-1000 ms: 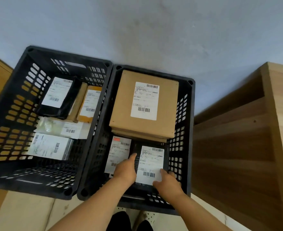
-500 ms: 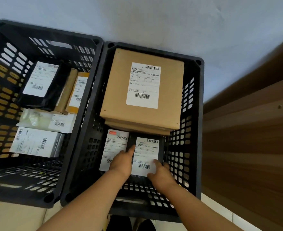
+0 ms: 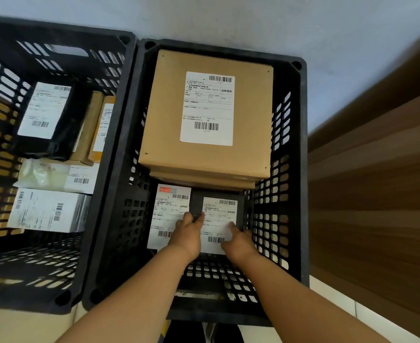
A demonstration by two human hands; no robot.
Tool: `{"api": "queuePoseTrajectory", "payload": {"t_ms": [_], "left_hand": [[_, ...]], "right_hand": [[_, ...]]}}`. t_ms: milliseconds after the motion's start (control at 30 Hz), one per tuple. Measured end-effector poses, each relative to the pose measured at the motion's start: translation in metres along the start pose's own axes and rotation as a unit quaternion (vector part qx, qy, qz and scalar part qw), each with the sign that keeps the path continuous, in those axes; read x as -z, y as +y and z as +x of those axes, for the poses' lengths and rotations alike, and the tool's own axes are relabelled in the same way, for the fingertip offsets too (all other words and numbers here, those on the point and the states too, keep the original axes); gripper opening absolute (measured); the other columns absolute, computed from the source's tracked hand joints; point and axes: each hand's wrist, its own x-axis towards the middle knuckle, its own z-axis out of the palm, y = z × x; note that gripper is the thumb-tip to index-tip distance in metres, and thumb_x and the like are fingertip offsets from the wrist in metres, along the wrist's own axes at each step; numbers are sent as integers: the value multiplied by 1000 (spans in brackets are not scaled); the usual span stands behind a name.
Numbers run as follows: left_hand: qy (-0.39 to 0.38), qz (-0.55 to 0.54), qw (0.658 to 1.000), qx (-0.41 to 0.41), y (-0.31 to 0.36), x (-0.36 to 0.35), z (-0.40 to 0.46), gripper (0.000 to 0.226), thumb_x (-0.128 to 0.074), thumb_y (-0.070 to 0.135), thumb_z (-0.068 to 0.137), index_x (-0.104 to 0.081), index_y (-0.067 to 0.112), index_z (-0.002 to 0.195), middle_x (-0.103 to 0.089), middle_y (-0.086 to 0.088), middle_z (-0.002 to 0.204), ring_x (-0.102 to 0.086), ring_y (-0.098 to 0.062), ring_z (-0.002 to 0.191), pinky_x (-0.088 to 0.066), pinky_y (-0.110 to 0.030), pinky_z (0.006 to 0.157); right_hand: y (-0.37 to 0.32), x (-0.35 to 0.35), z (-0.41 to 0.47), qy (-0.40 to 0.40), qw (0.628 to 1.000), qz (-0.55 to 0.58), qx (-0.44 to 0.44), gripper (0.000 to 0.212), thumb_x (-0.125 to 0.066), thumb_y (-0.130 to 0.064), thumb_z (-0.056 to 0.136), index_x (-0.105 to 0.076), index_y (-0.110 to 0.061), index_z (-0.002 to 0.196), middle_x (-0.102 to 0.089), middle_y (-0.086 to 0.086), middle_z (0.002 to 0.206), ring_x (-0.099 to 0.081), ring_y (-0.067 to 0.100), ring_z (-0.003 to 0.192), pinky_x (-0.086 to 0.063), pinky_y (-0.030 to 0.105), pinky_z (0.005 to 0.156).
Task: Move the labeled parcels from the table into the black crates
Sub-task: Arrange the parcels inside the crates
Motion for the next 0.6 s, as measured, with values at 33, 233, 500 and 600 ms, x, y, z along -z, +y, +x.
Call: {"api": "queuePoseTrajectory", "payload": {"t_ms": [33,233,500,600], "left_hand": [[-4,1,1000,-1,1,-1,1,89,-47,-9,82,-5,25,152,-20,-6,138,-29,-25,124,-34,-30,107],[-9,-24,1000,-7,-1,1,0,85,-45,-9,83,-9,26,151,-23,-4,136,-30,-22,124,-34,-29,107],[57,-114,992,-20,20,35,-42,46,-43,9,95,-47,27,137,-49,-5,131,-52,-21,115,-43,-28,97],[85,-157,983,-40,40,59,-75,41,-45,10,95,-53,28,131,-55,0,122,-55,-15,108,-45,-26,93]], "right_hand": [[0,-1,1,-2,1000,2,0,66,-47,-19,95,-15,-29,152,-14,12,150,-39,31,130,-42,38,105],[2,1,-5,2,1000,-4,6,66,-50,-15,93,-20,-26,150,-9,10,154,-32,30,135,-40,38,108],[-15,33,-63,75,992,-9,105,47,-49,-12,96,-39,-13,142,-37,7,142,-38,22,130,-39,28,106],[-24,52,-101,98,984,-23,147,44,-49,-13,96,-44,-16,140,-44,4,139,-41,18,128,-38,26,105]]}}
